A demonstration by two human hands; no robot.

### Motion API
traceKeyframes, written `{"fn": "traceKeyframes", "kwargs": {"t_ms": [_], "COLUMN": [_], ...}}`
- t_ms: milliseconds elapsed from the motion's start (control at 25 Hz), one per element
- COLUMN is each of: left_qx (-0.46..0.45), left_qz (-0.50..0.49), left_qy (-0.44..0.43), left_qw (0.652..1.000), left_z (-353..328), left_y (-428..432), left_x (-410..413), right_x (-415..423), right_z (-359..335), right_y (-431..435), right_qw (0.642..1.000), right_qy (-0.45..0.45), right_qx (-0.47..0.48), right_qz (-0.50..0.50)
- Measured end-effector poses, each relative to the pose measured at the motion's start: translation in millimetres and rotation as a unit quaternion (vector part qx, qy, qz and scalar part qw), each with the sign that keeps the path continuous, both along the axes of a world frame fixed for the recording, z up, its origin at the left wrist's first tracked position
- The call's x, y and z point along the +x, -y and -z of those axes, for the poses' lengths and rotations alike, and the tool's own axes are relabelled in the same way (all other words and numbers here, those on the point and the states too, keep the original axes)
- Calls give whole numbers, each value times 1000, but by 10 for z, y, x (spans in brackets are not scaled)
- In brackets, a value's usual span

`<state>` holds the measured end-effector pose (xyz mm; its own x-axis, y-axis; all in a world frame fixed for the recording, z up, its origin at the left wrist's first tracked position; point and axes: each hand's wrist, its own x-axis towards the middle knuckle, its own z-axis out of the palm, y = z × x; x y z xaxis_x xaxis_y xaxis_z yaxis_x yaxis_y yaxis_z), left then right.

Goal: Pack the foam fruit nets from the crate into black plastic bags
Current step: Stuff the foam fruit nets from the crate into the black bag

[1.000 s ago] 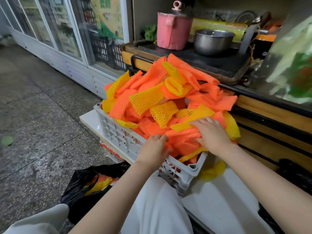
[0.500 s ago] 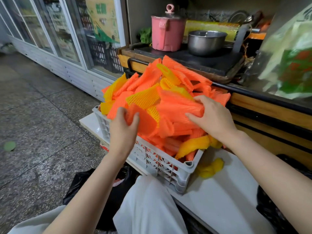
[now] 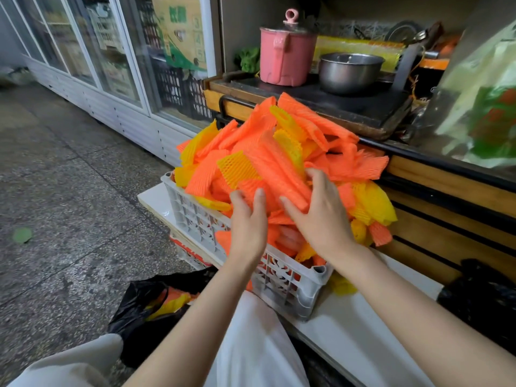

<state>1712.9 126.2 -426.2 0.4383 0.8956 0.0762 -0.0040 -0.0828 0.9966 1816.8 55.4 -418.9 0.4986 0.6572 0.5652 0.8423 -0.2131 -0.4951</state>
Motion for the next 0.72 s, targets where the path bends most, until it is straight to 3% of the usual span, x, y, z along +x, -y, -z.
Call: {"fn": "traceKeyframes", "kwargs": {"t_ms": [160,440,560,720], "left_qx": [-73,27,49,38], "left_qz": [63,-3,-23,-55], "left_qy": [73,17,-22,-18], "left_qw": [993,999,998,998], "left_z": [45,39,36,-118], "left_y": [36,-79,-94,-250], "left_x": [-71,-240,-155,-1], "right_x": [-191,-271,-163,255], "right_z": [148,308,239,-102], "right_y": [44,273,293,99], "right_qw": [994,977,984,998], "right_qy": [18,-82,-59,1], "right_qx": [-29,-9,-6,26], "right_qz": [-105,-197,-171,-52]}}
